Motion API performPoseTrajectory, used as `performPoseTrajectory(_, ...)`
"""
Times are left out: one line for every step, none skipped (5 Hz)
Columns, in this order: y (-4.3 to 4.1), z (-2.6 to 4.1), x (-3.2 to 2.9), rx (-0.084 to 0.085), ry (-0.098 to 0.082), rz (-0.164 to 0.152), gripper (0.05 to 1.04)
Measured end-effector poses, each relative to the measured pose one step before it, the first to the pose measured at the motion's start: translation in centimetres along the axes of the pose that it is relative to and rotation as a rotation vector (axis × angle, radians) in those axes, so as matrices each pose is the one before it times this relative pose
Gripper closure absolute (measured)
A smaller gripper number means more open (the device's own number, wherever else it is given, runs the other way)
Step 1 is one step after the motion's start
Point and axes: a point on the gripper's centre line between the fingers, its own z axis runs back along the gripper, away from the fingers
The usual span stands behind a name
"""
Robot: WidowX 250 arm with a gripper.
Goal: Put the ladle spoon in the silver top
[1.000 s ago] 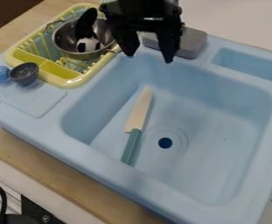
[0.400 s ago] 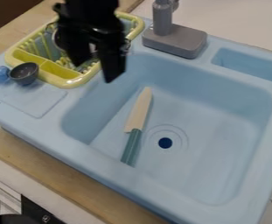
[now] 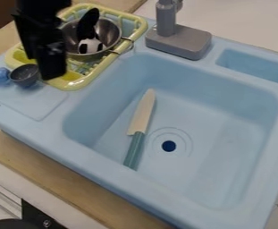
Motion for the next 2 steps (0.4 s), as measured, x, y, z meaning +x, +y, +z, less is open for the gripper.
performPoseTrajectory(1.708,-0.221,-1.56,0.0313,0.0133,-0.162,0.09)
performPoseTrajectory(0.696,-0.084,-1.39,0.0031,-0.0246,-0.0844,0.09)
